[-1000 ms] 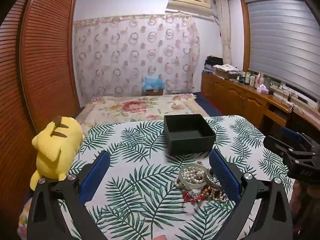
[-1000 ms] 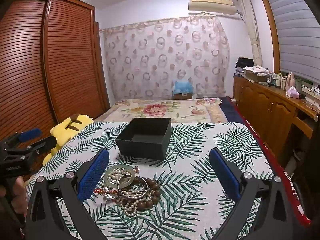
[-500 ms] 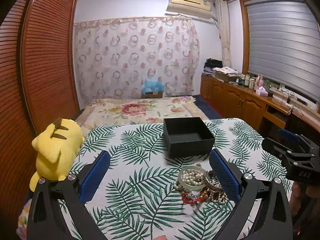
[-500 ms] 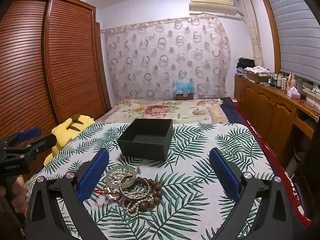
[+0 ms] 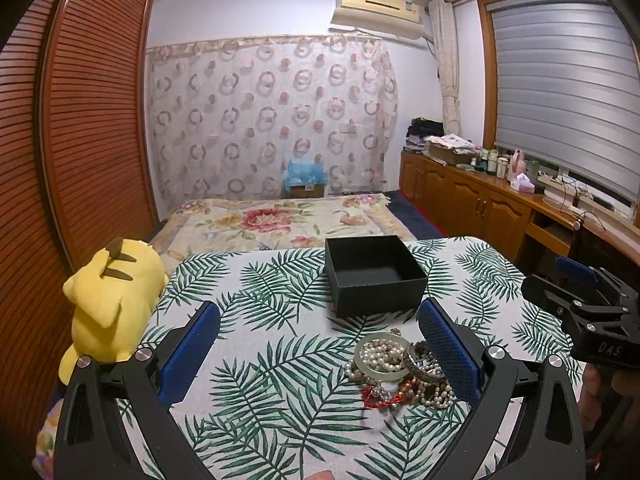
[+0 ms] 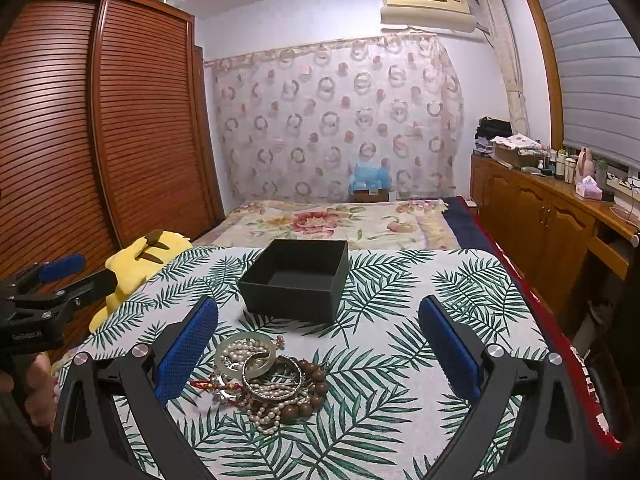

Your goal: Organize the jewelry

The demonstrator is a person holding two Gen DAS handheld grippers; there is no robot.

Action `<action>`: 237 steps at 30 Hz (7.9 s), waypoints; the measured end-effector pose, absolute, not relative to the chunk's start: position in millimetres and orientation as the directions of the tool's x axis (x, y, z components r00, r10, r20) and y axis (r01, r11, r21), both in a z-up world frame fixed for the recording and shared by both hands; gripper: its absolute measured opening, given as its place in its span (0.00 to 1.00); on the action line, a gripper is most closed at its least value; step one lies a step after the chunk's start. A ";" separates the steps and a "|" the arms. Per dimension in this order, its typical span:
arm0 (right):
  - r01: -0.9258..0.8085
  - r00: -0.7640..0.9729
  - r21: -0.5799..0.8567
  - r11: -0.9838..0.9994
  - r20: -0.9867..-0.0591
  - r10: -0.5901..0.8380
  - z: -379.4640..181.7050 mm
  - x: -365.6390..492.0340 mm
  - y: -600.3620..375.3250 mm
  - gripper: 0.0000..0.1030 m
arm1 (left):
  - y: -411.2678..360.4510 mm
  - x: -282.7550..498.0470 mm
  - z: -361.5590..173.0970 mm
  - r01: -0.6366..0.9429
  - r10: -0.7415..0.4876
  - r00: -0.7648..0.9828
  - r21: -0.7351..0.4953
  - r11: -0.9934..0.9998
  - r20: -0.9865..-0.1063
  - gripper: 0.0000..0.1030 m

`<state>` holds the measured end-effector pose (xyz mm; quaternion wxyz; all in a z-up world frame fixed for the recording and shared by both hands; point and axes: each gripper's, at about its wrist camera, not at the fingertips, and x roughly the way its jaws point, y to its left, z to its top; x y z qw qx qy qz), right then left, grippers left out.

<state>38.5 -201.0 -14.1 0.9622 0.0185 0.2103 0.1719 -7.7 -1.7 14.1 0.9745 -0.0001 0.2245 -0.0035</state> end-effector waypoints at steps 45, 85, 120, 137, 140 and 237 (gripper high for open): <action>-0.352 0.846 0.111 0.929 -0.387 0.367 -3.0 30.9 -185.6 0.98 | -5.5 -9.0 12.1 0.019 -0.020 0.897 -0.006 1.000 -0.441 0.93; -0.574 0.451 0.239 0.783 -0.706 0.546 -108.4 114.7 -142.1 0.71 | 23.8 40.1 -76.7 0.084 -0.085 0.727 -0.035 0.996 -0.681 0.93; -0.520 0.585 0.156 0.840 -0.651 0.483 -90.6 104.1 -198.6 0.62 | -42.3 98.7 -91.6 0.315 -0.251 0.595 -0.065 0.947 -0.764 0.82; -0.526 0.593 0.157 0.836 -0.637 0.492 -87.6 101.6 -199.5 0.62 | -60.7 106.8 -100.7 0.347 -0.217 0.579 -0.004 0.938 -0.786 0.67; -0.526 0.595 0.150 0.837 -0.638 0.488 -88.2 104.6 -198.3 0.62 | -56.3 100.6 -93.1 0.337 -0.237 0.605 -0.026 0.941 -0.761 0.67; -0.538 0.601 0.072 0.840 -0.666 0.442 -85.6 125.5 -180.3 0.50 | -5.5 92.9 -50.4 0.279 -0.242 0.705 -0.053 0.959 -0.666 0.71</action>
